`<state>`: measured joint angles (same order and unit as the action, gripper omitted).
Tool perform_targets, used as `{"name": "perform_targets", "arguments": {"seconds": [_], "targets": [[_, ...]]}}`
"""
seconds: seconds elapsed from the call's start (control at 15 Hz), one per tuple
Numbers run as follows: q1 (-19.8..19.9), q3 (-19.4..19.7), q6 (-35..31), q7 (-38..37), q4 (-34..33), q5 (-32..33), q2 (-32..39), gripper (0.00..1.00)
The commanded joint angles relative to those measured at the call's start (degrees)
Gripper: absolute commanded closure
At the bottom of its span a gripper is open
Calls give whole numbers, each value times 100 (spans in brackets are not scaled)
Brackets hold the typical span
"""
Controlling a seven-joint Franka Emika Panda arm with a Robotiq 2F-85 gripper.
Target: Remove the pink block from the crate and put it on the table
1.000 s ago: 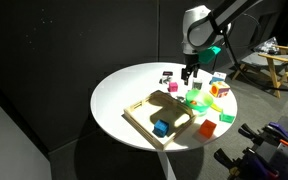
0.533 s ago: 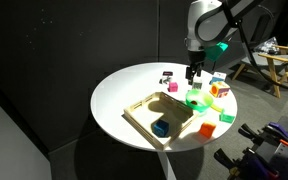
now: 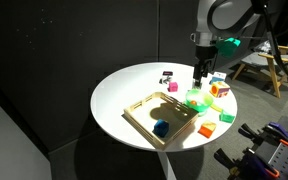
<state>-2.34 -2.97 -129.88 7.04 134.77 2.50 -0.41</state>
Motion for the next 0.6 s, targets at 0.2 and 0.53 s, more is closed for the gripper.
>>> {"name": "perform_targets", "arguments": {"seconds": [0.2, 0.53], "targets": [[-157, -24, 569, 282, 575, -215, -1014, 0], [-242, -35, 785, 102, 755, -157, -1523, 0]]}}
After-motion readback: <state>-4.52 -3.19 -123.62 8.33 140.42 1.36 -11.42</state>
